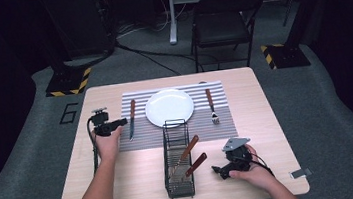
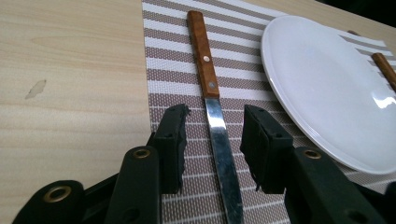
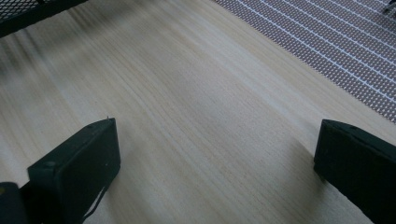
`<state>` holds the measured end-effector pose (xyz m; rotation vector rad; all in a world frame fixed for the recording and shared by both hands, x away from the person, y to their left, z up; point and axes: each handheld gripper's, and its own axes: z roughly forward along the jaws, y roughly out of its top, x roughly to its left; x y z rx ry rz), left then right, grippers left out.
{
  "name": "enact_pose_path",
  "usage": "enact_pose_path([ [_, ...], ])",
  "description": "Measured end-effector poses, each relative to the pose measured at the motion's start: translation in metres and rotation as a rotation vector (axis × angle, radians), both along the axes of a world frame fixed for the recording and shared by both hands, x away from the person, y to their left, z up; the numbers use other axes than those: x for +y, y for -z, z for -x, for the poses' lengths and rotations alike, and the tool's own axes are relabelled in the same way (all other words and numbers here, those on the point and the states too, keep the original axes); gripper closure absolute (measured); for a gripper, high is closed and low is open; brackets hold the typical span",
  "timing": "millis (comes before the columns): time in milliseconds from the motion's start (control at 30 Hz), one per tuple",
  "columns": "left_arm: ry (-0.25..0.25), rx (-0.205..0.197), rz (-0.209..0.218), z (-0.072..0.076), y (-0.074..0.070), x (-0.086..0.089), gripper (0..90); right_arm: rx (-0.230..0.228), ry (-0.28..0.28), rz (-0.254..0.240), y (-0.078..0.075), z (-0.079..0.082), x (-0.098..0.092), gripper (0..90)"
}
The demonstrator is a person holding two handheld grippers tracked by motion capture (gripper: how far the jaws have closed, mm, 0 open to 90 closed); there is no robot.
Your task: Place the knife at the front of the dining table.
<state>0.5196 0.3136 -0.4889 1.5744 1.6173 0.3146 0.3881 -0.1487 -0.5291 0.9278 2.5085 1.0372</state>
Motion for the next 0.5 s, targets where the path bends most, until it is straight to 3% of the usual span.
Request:
enact_pose_path([
  [300,0.066,-0.036,-0.044,0.024,-0.013,0.002,56.0,0.002,0.002,-0.001,0.000,0.000,0.000,0.0],
  [500,0.103,-0.054,-0.109,0.039,-0.016,0.002,52.7,0.002,0.002,-0.001,0.000,0.000,0.000,0.0],
])
